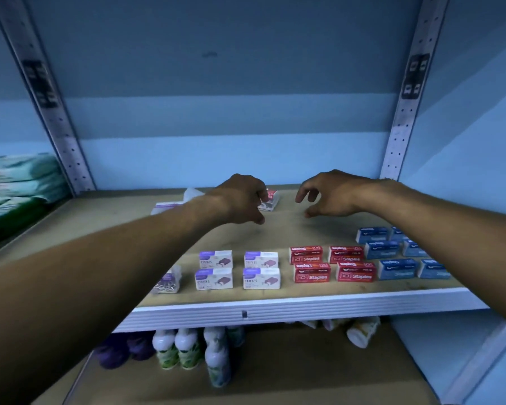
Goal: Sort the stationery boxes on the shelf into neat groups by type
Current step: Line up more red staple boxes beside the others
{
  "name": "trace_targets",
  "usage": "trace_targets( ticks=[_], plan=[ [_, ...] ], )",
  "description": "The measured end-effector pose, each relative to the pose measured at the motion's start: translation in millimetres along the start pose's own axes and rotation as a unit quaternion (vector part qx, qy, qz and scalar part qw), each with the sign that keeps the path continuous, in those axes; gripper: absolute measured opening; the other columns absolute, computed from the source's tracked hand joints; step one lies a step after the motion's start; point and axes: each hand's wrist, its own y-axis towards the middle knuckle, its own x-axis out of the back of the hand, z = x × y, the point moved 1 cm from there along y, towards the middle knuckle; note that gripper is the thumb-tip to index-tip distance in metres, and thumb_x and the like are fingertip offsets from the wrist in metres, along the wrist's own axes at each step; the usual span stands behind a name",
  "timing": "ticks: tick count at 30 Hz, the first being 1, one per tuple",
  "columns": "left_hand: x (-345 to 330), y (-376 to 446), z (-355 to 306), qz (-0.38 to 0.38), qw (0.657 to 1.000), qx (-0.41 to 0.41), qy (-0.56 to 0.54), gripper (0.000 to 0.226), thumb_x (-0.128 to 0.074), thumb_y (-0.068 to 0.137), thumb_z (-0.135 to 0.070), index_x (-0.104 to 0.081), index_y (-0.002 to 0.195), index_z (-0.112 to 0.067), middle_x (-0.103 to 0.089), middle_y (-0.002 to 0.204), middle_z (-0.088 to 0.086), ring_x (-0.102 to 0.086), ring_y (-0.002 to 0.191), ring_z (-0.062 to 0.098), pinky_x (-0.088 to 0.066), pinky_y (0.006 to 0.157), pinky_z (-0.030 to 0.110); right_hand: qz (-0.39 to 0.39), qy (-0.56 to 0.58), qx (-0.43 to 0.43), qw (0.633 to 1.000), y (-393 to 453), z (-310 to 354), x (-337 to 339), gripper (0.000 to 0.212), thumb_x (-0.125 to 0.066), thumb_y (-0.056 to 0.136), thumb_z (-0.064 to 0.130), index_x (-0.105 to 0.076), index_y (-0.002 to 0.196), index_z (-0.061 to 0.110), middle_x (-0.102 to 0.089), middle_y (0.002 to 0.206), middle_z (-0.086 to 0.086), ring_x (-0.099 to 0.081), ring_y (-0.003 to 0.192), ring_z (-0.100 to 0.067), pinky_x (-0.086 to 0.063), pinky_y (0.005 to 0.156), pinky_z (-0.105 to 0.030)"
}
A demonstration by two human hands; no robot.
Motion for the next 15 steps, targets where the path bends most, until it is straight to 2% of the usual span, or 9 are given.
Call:
trace_targets(
  ticks=[7, 11, 15],
  plan=[
    [-7.4, 17.9, 25.7, -0.048, 0.997, 0.051, 0.017, 0.085, -0.083, 0.073, -0.035, -0.04, 0.145, -0.019, -0.04, 0.146, 0.007, -0.042, 0.133, 0.029, -0.041, 0.108, 0.042, -0.009, -0.029, 0.024, 0.999, 40.7, 38.0, -15.1, 0.08, -0.075, 0.085, 0.041, -0.033, 0.152, 0.029, -0.048, 0.146, -0.004, -0.049, 0.131, -0.026, -0.044, 0.103, -0.037],
    [-15.1, 31.9, 33.5, -0.05, 0.997, 0.056, 0.004, 0.077, -0.083, 0.072, -0.033, -0.047, 0.139, -0.015, -0.046, 0.137, 0.01, -0.051, 0.124, 0.029, -0.045, 0.103, 0.04, -0.014, -0.035, 0.031, 0.999, 66.7, 44.0, -24.0, 0.095, -0.073, 0.085, 0.047, -0.016, 0.158, 0.027, -0.035, 0.156, -0.006, -0.043, 0.139, -0.029, -0.04, 0.11, -0.043],
    [-27.2, 45.9, 41.3, -0.049, 0.998, 0.045, 0.006, 0.063, -0.083, 0.07, -0.035, -0.058, 0.124, -0.014, -0.055, 0.123, 0.009, -0.055, 0.115, 0.027, -0.048, 0.096, 0.039, -0.014, -0.039, 0.036, 0.999, 87.1, 41.5, -29.7, 0.088, -0.069, 0.086, 0.05, -0.021, 0.156, 0.028, -0.04, 0.151, -0.007, -0.046, 0.136, -0.03, -0.041, 0.109, -0.046]
  ],
)
